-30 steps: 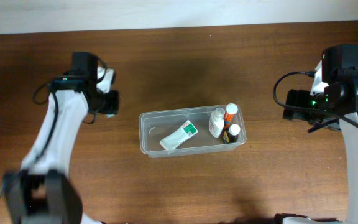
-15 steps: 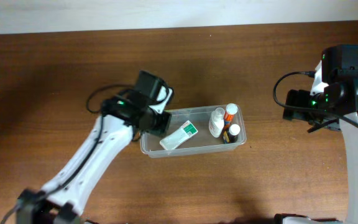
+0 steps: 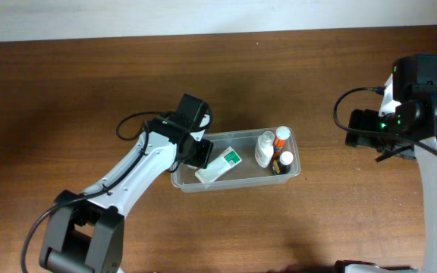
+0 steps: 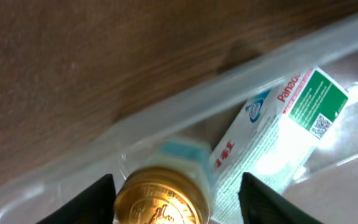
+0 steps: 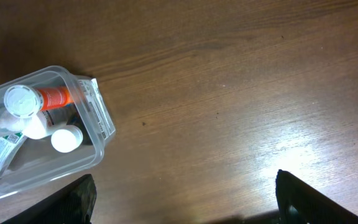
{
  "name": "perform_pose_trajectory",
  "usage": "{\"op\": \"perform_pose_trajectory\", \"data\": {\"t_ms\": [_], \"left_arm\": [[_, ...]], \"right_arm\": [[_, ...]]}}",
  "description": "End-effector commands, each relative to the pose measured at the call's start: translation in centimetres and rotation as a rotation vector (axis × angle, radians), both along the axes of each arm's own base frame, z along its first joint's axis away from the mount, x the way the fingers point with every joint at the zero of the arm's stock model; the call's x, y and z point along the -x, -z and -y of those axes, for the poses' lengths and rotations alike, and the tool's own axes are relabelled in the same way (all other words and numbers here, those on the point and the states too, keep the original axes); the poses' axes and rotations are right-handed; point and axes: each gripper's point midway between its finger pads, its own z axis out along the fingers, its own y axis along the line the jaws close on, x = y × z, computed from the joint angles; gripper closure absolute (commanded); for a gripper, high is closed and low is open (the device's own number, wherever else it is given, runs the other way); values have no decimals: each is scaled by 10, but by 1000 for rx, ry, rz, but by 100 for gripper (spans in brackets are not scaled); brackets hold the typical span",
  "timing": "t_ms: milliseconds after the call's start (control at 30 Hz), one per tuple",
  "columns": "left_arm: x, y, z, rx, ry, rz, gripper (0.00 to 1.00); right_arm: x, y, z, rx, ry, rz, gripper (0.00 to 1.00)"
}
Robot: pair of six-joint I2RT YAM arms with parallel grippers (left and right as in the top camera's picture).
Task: Pack container
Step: 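Carry the jar into the container and release it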
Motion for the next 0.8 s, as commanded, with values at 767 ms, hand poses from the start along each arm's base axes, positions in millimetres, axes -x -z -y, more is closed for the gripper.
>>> {"op": "perform_pose_trajectory", "data": {"t_ms": [767], "left_arm": [[-44, -144, -194, -21, -518, 361, 1]], "right_arm": [[-67, 32, -17, -85, -166, 52, 1]]}}
